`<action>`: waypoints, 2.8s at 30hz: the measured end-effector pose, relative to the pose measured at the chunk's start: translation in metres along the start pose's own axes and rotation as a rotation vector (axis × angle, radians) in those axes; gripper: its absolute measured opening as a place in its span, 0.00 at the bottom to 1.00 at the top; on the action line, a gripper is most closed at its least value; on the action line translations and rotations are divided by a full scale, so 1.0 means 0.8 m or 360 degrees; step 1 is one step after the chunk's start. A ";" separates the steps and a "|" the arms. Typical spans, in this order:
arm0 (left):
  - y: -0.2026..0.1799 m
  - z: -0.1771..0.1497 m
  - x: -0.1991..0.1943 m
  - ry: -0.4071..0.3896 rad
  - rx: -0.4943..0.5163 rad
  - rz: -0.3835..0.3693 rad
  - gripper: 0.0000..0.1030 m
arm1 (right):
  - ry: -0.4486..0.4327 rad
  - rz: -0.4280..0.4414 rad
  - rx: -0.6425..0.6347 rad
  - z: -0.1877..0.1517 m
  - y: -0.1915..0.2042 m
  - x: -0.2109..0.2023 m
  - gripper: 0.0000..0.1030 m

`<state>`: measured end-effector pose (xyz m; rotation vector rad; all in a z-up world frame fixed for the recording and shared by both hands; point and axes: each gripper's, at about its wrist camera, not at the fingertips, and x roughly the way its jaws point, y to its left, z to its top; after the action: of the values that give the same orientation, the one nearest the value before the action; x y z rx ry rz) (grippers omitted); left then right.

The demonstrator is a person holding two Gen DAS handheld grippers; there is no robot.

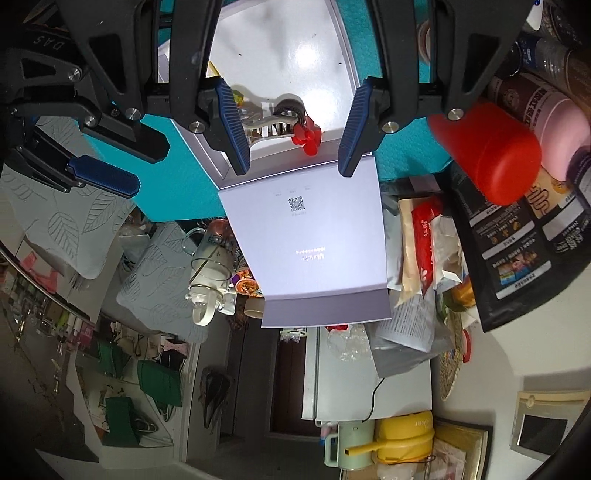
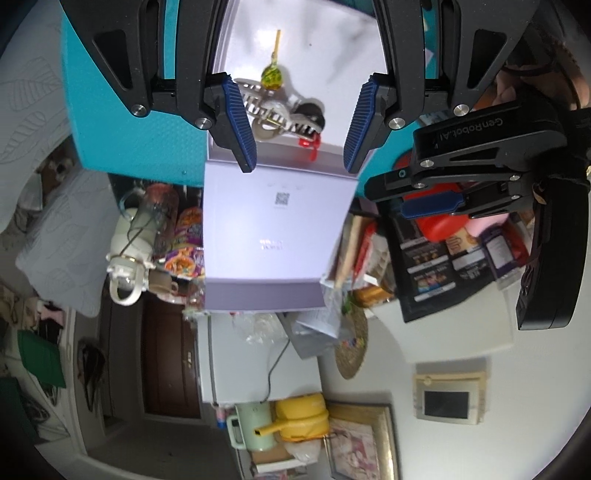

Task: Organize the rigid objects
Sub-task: 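Withdraw both open tools from the box back toward the table items, then move the left tool to the long cream hair clip and close on it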

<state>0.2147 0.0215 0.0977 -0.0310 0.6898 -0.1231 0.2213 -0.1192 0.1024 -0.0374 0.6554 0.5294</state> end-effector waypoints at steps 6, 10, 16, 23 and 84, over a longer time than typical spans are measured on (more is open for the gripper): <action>-0.007 -0.005 -0.040 -0.0066 0.0033 0.0026 0.65 | -0.0043 -0.0020 -0.0052 -0.006 0.018 -0.040 0.51; -0.010 -0.015 -0.067 -0.0125 0.0027 0.0045 0.71 | -0.0059 -0.0024 -0.0068 -0.012 0.026 -0.060 0.52; -0.016 -0.031 -0.093 -0.0124 0.0021 0.0080 0.71 | -0.0068 -0.0027 -0.0068 -0.026 0.035 -0.090 0.58; -0.022 -0.059 -0.110 -0.0107 0.0047 0.0108 0.71 | -0.0062 -0.0031 -0.0066 -0.045 0.042 -0.111 0.63; -0.024 -0.257 -0.046 0.0391 -0.0055 -0.0054 0.71 | 0.0310 0.0066 0.0041 -0.227 0.062 -0.066 0.70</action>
<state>0.0537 0.0095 -0.0358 -0.0616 0.9372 -0.1488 0.0589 -0.1358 -0.0048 -0.0514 0.8546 0.5616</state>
